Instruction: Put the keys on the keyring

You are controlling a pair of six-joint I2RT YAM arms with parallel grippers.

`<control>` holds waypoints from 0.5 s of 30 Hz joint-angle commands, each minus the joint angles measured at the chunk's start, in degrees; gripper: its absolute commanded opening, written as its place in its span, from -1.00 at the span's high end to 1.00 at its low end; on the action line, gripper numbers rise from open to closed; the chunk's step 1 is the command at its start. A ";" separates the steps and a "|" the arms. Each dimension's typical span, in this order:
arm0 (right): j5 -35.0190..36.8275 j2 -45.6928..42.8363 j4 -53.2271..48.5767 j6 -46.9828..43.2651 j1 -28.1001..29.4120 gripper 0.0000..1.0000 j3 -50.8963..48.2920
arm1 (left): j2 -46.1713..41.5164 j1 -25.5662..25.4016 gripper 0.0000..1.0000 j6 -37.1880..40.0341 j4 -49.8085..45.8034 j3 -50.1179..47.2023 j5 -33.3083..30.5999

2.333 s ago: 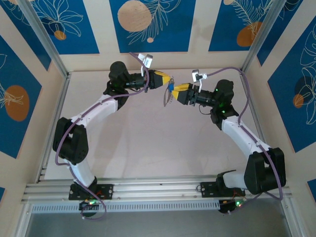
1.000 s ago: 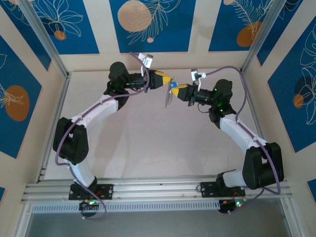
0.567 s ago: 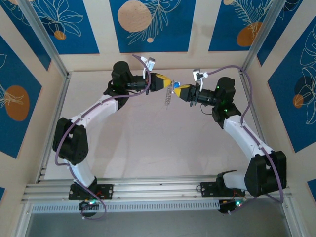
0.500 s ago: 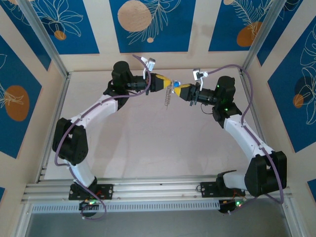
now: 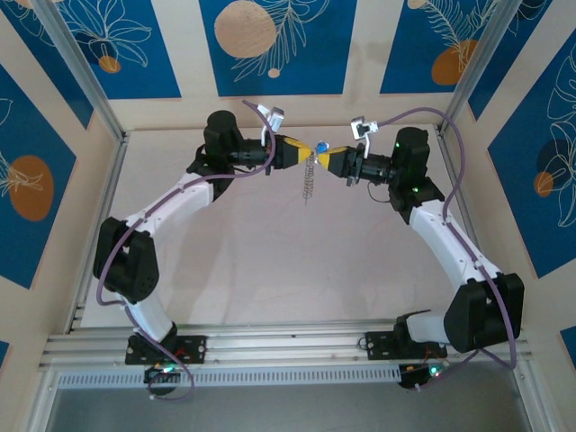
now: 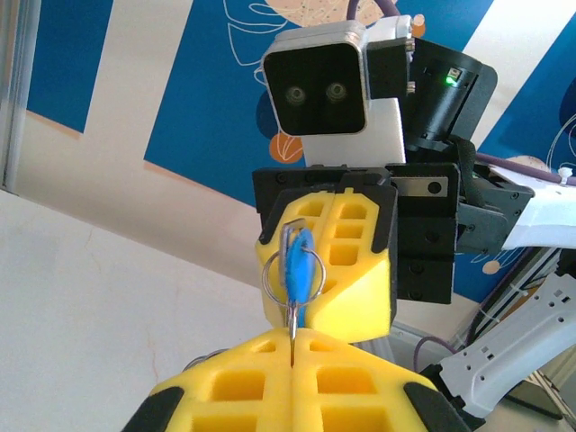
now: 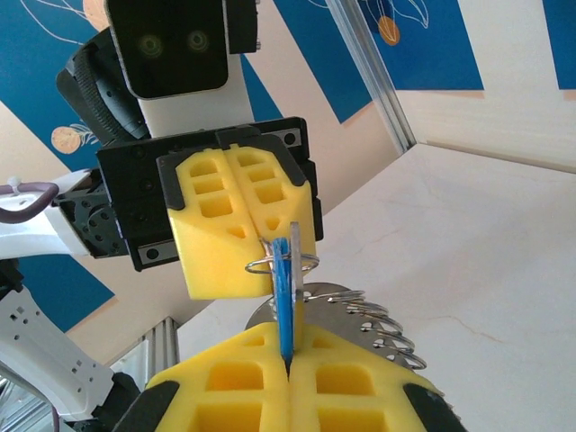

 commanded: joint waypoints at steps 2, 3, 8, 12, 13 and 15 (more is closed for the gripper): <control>-0.57 1.09 -2.24 -2.35 1.57 1.00 2.17 | -1.97 -0.40 1.00 1.51 -0.25 2.32 1.02; -0.47 1.31 -2.78 -2.84 2.07 1.00 2.31 | -2.00 -0.36 1.00 1.56 -0.10 2.24 1.02; 0.30 1.29 -2.97 -3.27 2.81 1.00 1.35 | -2.01 -0.39 1.00 1.25 0.38 2.31 0.93; 1.20 0.82 -3.12 -3.30 2.37 1.00 0.60 | -1.86 -0.38 1.00 1.25 0.38 2.23 0.86; 1.51 0.60 -3.17 -3.27 2.18 1.00 0.35 | -1.93 -0.38 1.00 1.25 0.45 2.22 0.84; 1.81 0.31 -2.70 -2.94 1.56 1.00 -0.23 | -2.05 -0.36 1.00 1.42 0.47 2.05 0.57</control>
